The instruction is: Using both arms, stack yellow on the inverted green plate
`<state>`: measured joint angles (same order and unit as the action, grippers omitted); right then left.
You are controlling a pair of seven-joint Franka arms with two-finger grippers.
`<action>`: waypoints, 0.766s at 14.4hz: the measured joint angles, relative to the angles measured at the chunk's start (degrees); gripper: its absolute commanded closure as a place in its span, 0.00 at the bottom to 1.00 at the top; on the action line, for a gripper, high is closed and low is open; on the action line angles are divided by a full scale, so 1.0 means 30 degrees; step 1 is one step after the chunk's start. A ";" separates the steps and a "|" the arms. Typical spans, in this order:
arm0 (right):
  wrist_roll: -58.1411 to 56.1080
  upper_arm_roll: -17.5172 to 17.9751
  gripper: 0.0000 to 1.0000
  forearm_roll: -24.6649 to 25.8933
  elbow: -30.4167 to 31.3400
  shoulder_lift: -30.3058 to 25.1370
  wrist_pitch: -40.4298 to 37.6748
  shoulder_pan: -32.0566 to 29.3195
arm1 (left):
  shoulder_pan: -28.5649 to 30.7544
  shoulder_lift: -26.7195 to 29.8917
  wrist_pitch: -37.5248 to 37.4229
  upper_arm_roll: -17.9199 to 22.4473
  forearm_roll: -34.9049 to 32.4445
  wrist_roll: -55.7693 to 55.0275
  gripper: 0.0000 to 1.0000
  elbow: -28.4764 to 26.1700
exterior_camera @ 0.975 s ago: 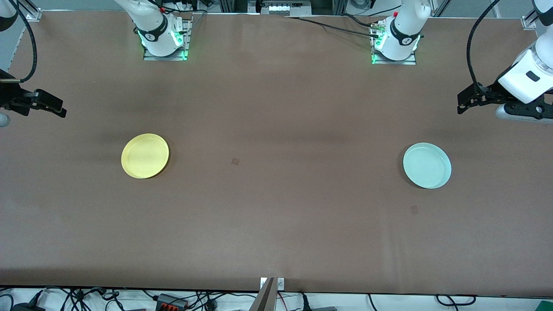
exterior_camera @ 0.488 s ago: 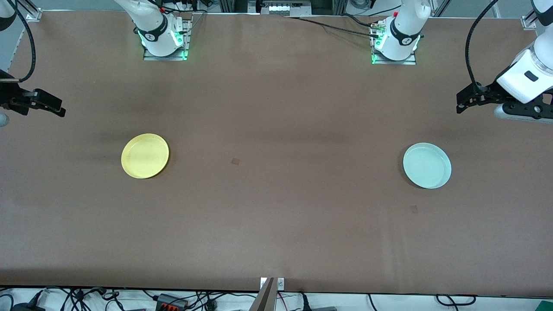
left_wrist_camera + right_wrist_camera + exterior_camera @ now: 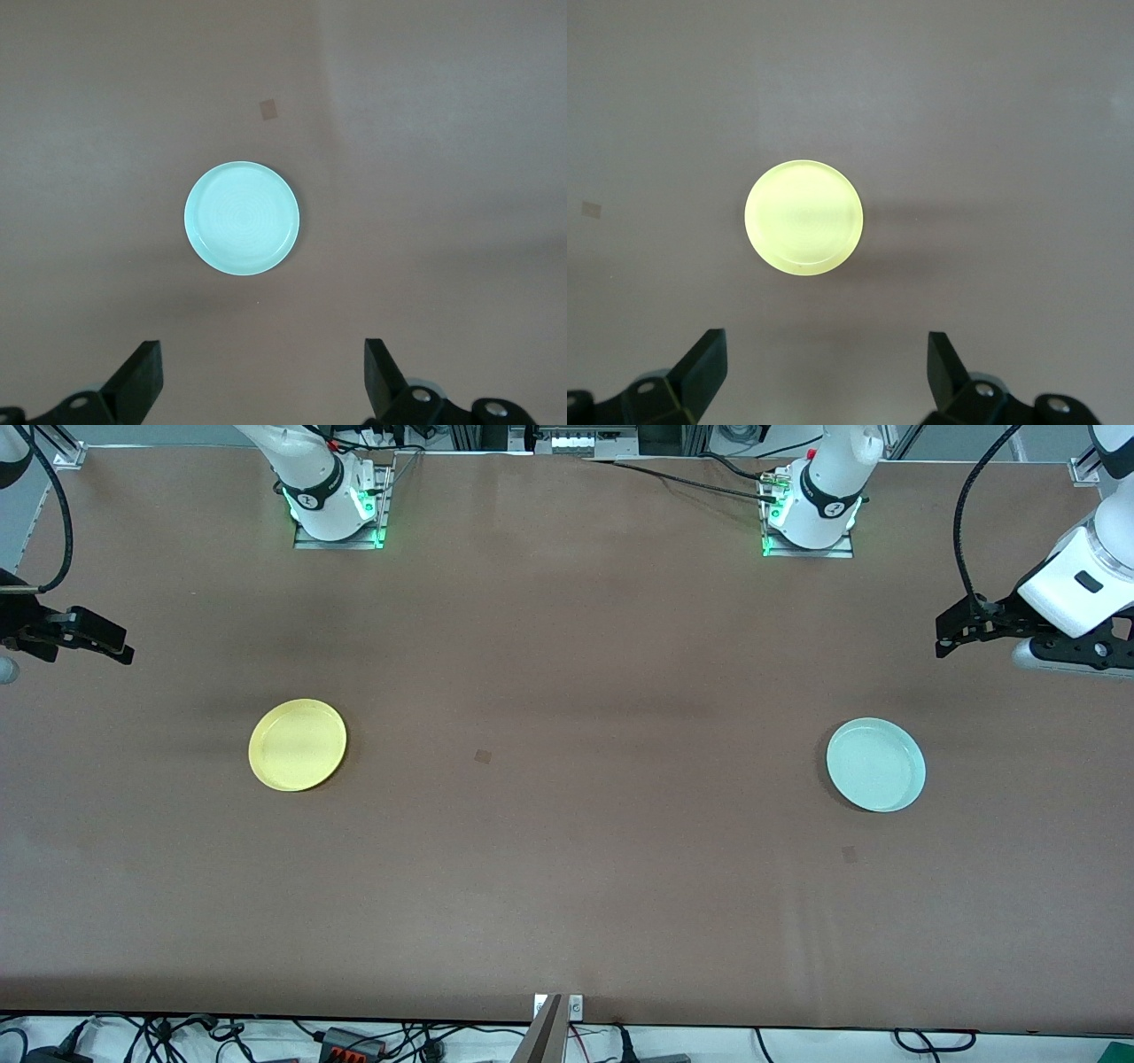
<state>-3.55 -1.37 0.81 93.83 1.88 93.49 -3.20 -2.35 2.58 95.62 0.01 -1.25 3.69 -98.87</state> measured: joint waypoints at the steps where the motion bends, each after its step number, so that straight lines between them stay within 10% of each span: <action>1: -0.0010 0.0001 0.00 -0.0177 -0.0004 0.0052 0.0007 0.0001 | 0.0000 -0.0059 -0.0026 -0.0008 0.0000 0.0000 0.00 -0.0004; 11: -0.0079 -0.0157 0.00 -0.0306 -0.0027 0.1761 0.0488 -0.0302 | 0.0754 -0.4240 -0.0772 0.0178 0.0001 0.0002 0.00 0.3093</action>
<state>-3.79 -1.84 -0.11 93.75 7.17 94.95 -4.11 -0.09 -10.14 93.31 0.54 -1.25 3.69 -89.59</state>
